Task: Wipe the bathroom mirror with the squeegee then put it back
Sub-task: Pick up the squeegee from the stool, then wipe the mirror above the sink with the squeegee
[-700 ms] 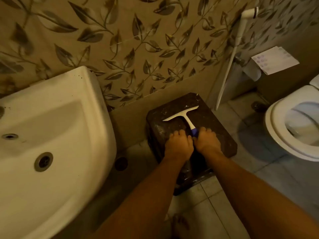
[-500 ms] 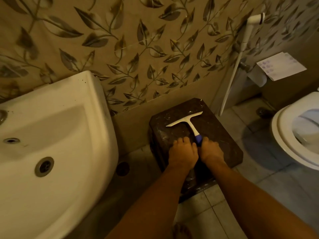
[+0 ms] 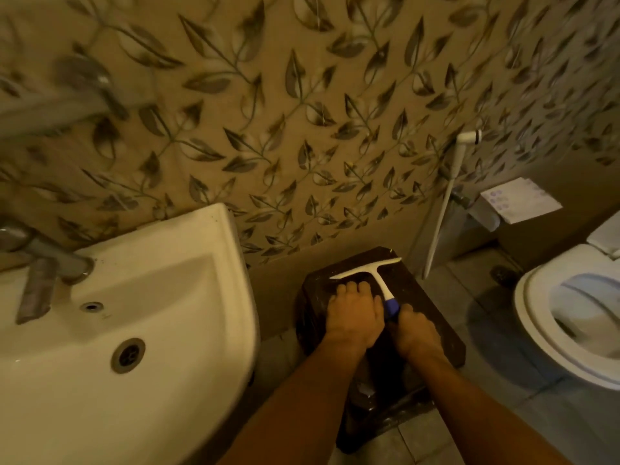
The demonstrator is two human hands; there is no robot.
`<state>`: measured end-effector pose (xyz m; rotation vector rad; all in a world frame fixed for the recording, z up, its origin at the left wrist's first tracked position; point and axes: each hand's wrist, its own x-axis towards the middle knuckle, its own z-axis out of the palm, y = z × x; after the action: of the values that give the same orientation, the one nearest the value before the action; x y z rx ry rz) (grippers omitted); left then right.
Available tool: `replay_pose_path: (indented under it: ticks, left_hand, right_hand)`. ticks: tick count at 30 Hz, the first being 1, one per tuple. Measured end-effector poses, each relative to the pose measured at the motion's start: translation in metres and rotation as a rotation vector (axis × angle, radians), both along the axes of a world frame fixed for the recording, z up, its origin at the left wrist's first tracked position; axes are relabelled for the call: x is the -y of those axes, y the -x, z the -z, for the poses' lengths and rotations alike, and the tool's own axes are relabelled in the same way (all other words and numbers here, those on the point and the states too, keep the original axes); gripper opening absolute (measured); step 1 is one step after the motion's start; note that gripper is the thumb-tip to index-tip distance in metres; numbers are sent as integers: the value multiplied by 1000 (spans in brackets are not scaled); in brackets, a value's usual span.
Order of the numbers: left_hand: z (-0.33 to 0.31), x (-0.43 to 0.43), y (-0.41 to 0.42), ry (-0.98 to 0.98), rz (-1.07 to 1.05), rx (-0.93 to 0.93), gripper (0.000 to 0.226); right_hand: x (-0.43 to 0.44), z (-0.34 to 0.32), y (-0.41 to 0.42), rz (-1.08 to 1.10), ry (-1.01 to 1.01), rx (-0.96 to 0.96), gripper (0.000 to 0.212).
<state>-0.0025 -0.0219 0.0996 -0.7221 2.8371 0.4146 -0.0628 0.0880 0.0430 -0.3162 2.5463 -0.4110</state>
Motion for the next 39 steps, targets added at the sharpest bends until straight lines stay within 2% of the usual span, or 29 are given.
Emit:
replay_pose_path:
  ticks: [5,11,15,25,29,32,39]
  left_hand:
    - [-65,27,-19,52,-16,-112,47]
    - [-153,61,-48,103,-63,-393,43]
    - [-215,82,-68,179,-67,-609,35]
    - [-374,137,-128,339,-89,-909,34]
    - [-434,156,-157,444,-108,-980,41]
    - [-472,172,-181,498,-113,-1008,35]
    - [-537,220,-243,621,-163,-1067,34]
  right_hand:
    - [10,-68,-11,-15,55,-49,38]
    - [37,-159,-28,-6,173,-194,34]
    - [59,-234,-46,-10,246,-314,31]
    - [111,-432,-105,2,518,-576,28]
    - [135,-504,-141,-23,610,-682,29]
    - [154,-547,-170,-38,681,-737,30]
    - [208,-616,-224,-104,888,-818,31]
